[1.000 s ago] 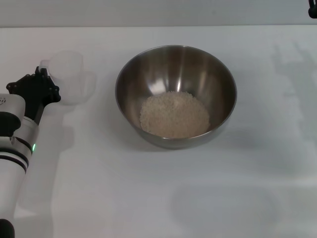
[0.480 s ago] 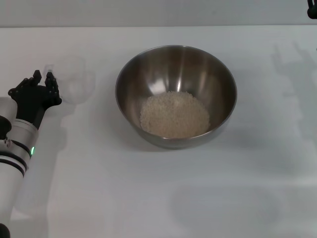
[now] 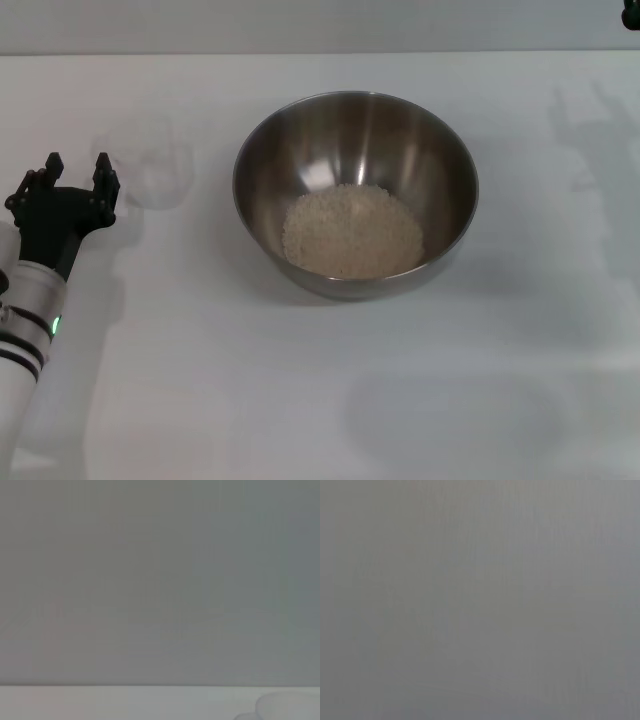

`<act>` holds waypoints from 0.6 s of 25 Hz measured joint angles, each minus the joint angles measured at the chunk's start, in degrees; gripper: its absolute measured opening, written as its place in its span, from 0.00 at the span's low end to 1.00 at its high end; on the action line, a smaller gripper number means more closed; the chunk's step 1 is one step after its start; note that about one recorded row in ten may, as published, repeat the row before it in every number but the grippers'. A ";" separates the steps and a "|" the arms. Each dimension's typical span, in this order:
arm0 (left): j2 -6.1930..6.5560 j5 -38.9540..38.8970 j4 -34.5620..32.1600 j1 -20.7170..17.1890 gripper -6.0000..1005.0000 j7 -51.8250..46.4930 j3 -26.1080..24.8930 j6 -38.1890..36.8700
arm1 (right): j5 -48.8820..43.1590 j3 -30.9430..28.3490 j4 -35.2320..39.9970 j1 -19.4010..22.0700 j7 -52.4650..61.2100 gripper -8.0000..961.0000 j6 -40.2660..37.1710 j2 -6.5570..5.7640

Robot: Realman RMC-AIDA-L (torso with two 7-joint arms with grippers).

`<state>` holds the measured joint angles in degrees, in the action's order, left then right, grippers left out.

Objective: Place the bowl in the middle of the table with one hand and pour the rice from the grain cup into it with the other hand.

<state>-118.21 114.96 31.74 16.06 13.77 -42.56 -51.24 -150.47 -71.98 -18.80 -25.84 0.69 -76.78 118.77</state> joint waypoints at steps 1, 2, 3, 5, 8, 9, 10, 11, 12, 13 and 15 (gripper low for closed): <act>0.00 0.00 0.07 -0.34 0.54 0.00 -0.03 -0.04 | 0.04 0.00 0.00 -0.02 -0.05 0.55 0.02 -0.01; 0.00 0.00 0.21 -0.86 0.54 -0.02 -0.07 -0.24 | 0.10 -0.01 0.00 -0.04 -0.10 0.55 0.03 -0.01; 0.00 0.00 0.21 -0.86 0.54 -0.02 -0.07 -0.24 | 0.23 -0.03 0.05 -0.09 -0.19 0.55 0.05 -0.02; 0.02 0.07 0.80 -2.67 0.54 -0.11 0.65 -2.55 | 0.45 -0.12 0.30 -0.25 -0.31 0.55 0.06 -0.03; -0.12 2.92 1.28 -4.97 0.54 -0.14 2.25 -8.71 | 0.55 -0.70 0.96 -0.58 -0.24 0.55 0.06 -0.03; -0.13 3.51 1.38 -5.35 0.54 -0.17 2.45 -9.56 | 0.56 -0.86 1.08 -0.62 -0.18 0.55 0.06 -0.02; -0.14 4.70 1.57 -6.09 0.54 -0.31 2.88 -11.35 | 0.56 -1.03 1.21 -0.66 -0.15 0.55 0.06 -0.01; -0.15 5.64 1.68 -6.72 0.54 -0.53 3.19 -13.05 | 0.56 -1.04 1.22 -0.66 -0.15 0.55 0.06 0.02; -0.14 6.49 1.67 -7.51 0.54 -0.98 3.52 -15.26 | 0.58 -1.05 1.23 -0.54 -0.14 0.55 0.01 0.06; -0.15 7.45 1.33 -8.41 0.54 -2.00 3.88 -18.03 | 0.58 -1.05 1.23 -0.54 -0.14 0.55 0.01 0.06; -0.14 8.89 0.11 -9.49 0.54 -4.33 4.37 -22.77 | 0.62 -1.06 1.23 -0.16 -0.14 0.55 -0.17 0.15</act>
<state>-118.35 123.86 31.86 6.57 9.44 -38.19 -74.02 -149.85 -73.04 -17.57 -26.00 0.56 -76.95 118.91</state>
